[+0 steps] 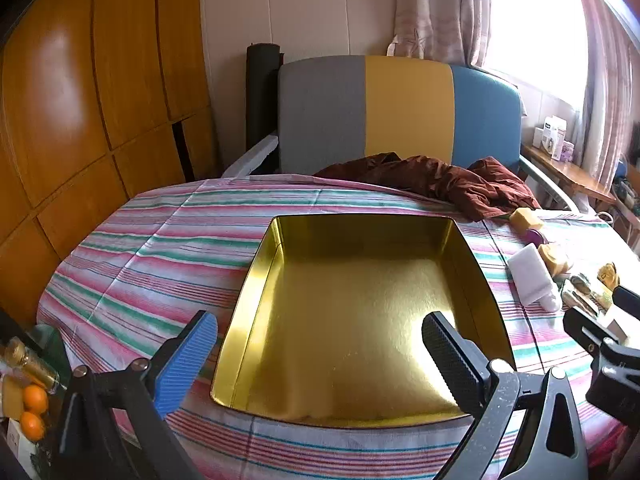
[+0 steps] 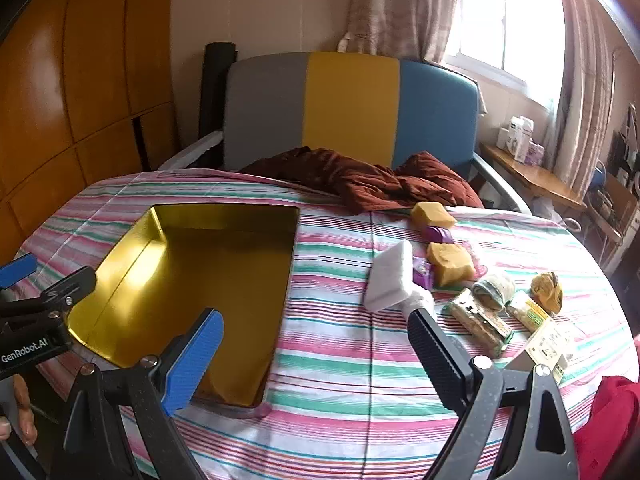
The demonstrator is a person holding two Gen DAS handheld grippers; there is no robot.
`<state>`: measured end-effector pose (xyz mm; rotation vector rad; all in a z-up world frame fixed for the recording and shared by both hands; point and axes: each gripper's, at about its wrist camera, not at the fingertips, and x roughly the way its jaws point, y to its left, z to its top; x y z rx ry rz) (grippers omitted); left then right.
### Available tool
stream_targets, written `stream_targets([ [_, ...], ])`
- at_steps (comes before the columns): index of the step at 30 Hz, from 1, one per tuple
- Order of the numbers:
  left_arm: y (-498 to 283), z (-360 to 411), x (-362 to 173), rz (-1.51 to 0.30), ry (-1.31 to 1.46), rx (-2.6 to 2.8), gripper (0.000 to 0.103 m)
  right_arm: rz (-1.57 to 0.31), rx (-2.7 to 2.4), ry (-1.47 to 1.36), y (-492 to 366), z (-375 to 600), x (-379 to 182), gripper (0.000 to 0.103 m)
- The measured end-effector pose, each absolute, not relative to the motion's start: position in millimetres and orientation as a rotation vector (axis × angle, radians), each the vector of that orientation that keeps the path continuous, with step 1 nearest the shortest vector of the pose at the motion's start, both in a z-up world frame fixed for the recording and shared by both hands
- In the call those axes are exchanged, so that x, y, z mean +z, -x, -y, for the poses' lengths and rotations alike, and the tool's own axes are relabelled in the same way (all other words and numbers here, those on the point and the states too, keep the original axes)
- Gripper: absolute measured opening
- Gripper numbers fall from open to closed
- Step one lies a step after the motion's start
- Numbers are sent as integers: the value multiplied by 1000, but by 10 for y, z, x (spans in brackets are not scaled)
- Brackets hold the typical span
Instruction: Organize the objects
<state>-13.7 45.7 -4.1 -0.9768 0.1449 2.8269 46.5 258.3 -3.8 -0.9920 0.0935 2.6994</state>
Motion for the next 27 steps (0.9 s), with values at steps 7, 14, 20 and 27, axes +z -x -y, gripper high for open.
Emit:
stream_targets([
  [7,220,-584,-48,-199,973,2799,103,-123,2672,1005,-435,-2775,-48,95],
  [14,314,-749,-66,-237,985,2770,103,-165,2641,1000,-464,-3057,-7,95],
  [20,355,-1007,-64,-284,974,2709,103,-262,2595,1003,-553,-3474,13,95],
  [27,401,-1383,-74,-304,996,2590,103,-298,2472,995,-705,-4038,26,95],
])
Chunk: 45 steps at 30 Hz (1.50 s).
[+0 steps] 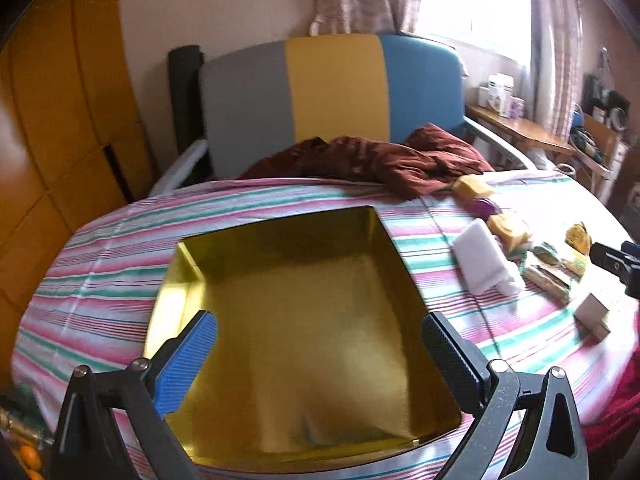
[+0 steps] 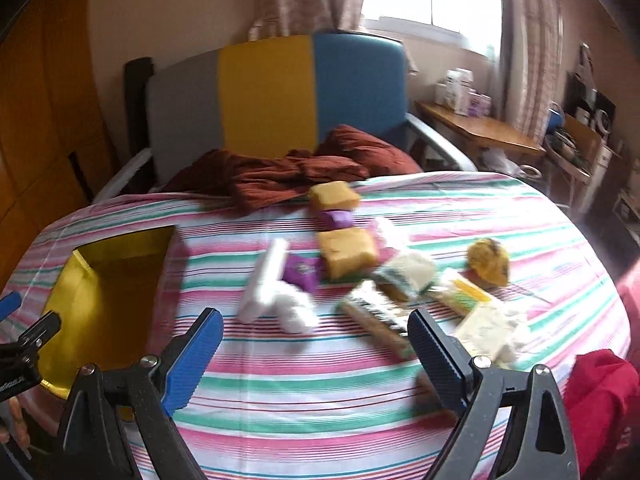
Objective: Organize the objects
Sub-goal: 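Move the left tool toward the white sponge bar beside the tray, then grasp the white sponge bar with the left tool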
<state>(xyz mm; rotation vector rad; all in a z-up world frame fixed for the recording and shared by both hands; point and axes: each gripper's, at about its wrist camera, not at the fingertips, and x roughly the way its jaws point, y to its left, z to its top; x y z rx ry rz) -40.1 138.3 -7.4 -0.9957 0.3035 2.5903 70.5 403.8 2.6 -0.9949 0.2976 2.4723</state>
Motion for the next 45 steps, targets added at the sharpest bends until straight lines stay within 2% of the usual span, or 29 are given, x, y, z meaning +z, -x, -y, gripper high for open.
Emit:
stream_targets([
  [11,445,-2196,36,-351,962,2338,103,-499,2339,901,-925,-4881,-156,95],
  [16,624,-2720,-48,-321,1001,2258,103,-677,2304,862,-1065,-5098,-306,95],
  [19,801,-2948,-196,-278,1084,2200,99,-708,2292,821,-1115,-5164,-296,95],
  [21,927,-3100,-335,-250,1159,2162,87,-721,2295,806,-1131,-5179,-291,95],
  [23,1044,-3233,-490,-235,1222,2131,81,-720,2300,803,-1134,-5182,-285,95],
  [35,1438,-3446,-1033,-120,1436,2057,79,-705,2337,841,-1047,-5140,-312,95],
  [39,1424,-3510,-1134,-118,1461,2023,59,-703,2325,846,-1041,-5151,-321,95],
  [42,1373,-3524,-1118,-130,1446,2016,34,-709,2298,855,-1044,-5189,-349,95],
  [45,1334,-3457,-1088,-103,1446,2008,24,-731,2275,854,-1068,-5235,-371,95],
])
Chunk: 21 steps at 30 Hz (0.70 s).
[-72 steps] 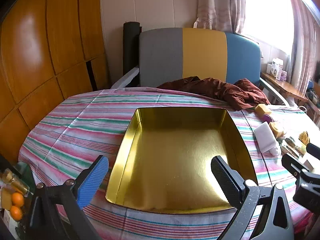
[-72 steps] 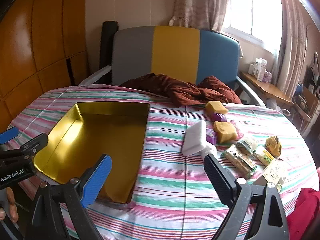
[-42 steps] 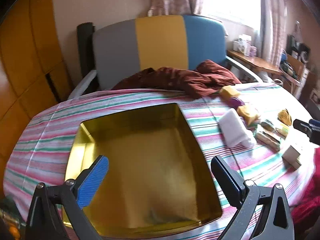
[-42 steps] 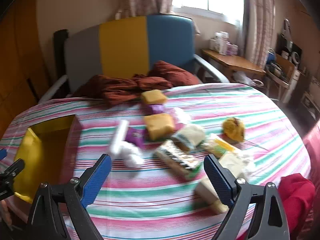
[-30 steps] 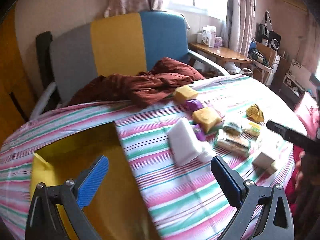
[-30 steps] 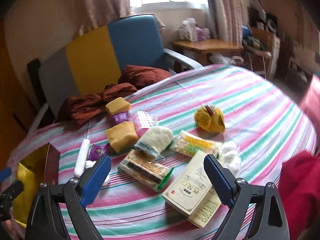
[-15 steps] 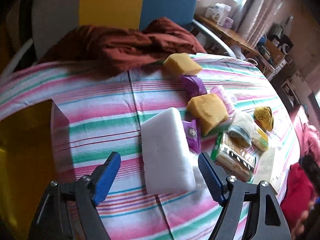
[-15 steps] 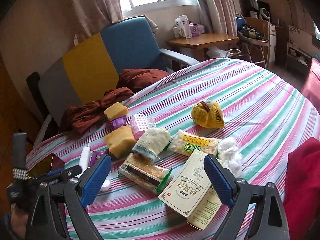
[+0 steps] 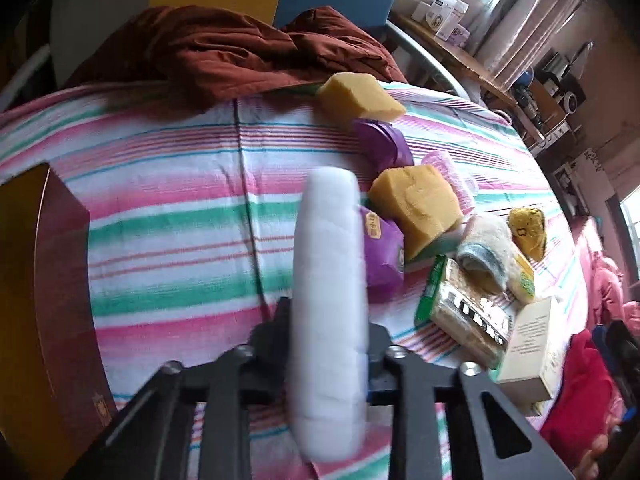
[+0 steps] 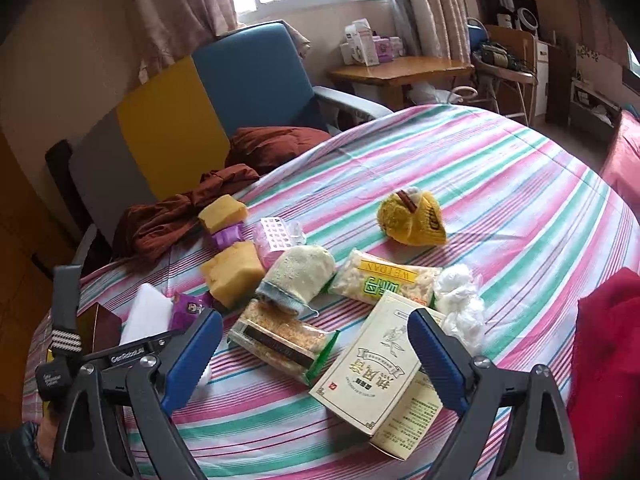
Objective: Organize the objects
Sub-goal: 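Grasp the white sponge bar with the left tool, then lift the sponge bar with the left tool while the right tool grasps the cream medicine box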
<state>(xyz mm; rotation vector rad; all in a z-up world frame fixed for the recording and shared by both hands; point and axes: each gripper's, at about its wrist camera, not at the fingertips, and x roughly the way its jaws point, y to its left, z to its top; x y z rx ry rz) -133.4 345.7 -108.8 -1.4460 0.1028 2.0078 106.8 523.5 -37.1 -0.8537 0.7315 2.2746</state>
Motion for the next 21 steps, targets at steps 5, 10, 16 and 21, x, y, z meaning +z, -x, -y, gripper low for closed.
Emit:
stream_targets([
  [5,1128,-3369,-959,-161,1357,2032,18,-785,2217,813,-1179,-5369,-390,95],
  [10,776,-3286,-814,-227,1263,2002,18,-871,2134,758,-1435,-5564,-361,95],
  [16,380,-3165,-675,-300,1153,1975,18,-935,2079,875,-1650,-5778,-381,95],
  [21,231,-3054,-589,-302,1108,1988,18,-946,2104,1009,-1538,-5734,-458,88],
])
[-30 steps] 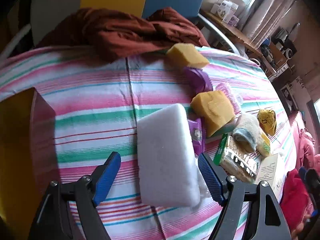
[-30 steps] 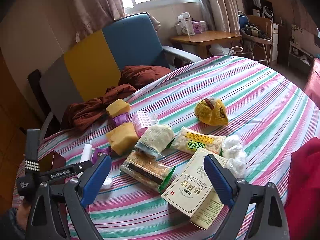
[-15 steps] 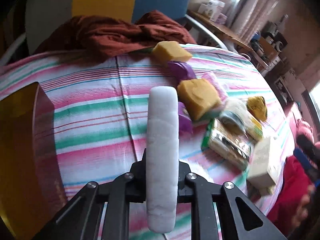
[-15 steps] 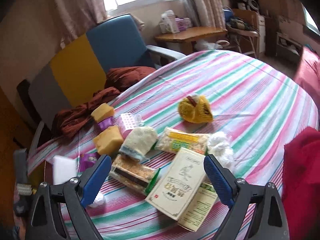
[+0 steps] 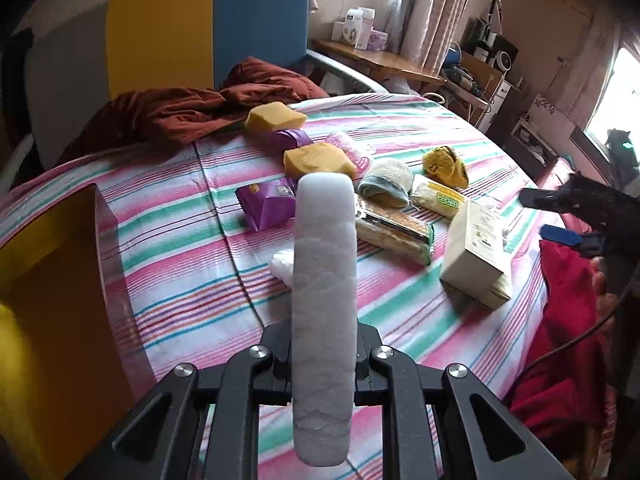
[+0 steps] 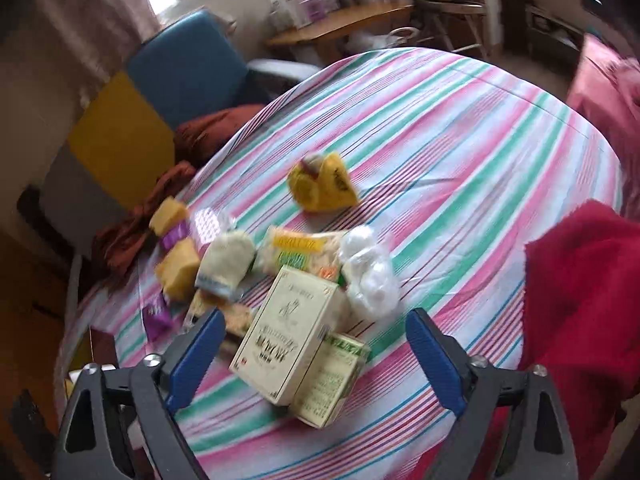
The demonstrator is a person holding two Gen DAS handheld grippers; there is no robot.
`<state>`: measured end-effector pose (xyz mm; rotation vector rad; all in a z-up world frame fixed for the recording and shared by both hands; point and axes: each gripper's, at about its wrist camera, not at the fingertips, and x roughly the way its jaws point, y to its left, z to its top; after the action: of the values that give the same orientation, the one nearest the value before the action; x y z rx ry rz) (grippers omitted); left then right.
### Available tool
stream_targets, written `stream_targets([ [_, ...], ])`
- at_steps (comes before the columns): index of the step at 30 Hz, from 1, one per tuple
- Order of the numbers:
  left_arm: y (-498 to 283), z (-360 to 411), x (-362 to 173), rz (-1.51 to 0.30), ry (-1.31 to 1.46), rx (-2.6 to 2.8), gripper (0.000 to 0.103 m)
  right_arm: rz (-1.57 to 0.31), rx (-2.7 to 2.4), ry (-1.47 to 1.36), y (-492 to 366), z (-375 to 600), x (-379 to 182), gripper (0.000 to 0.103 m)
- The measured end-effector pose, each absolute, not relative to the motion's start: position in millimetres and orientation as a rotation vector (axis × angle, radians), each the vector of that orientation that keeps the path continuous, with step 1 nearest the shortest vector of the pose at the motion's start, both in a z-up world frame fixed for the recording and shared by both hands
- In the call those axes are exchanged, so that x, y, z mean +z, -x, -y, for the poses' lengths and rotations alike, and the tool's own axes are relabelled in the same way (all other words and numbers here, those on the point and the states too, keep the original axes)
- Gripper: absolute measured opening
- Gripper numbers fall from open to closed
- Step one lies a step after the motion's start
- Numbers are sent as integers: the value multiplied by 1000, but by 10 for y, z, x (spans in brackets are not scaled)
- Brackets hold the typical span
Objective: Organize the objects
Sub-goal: 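Lift the sponge bar with the left tool while the right tool grasps the cream medicine box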
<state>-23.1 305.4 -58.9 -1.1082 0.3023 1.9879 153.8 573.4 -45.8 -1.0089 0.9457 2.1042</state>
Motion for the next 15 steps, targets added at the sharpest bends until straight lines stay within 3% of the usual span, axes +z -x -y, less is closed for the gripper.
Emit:
stream_targets([
  [4,134,-2920,-509,-308,1067,2003,18,-829,2151,1156,-1276,-5599,-517,88],
  [12,15,-2666,-369,-290,1007,2044,18,-907,2045,1189,-1100,-5675,-790,87],
  [14,-2,-2603,-343,-280,997,2046,18,-898,2037,1204,-1053,-5673,-844,82],
  [15,-8,-2583,-332,-277,992,2048,18,-881,2025,1229,-1004,-5676,-887,73],
])
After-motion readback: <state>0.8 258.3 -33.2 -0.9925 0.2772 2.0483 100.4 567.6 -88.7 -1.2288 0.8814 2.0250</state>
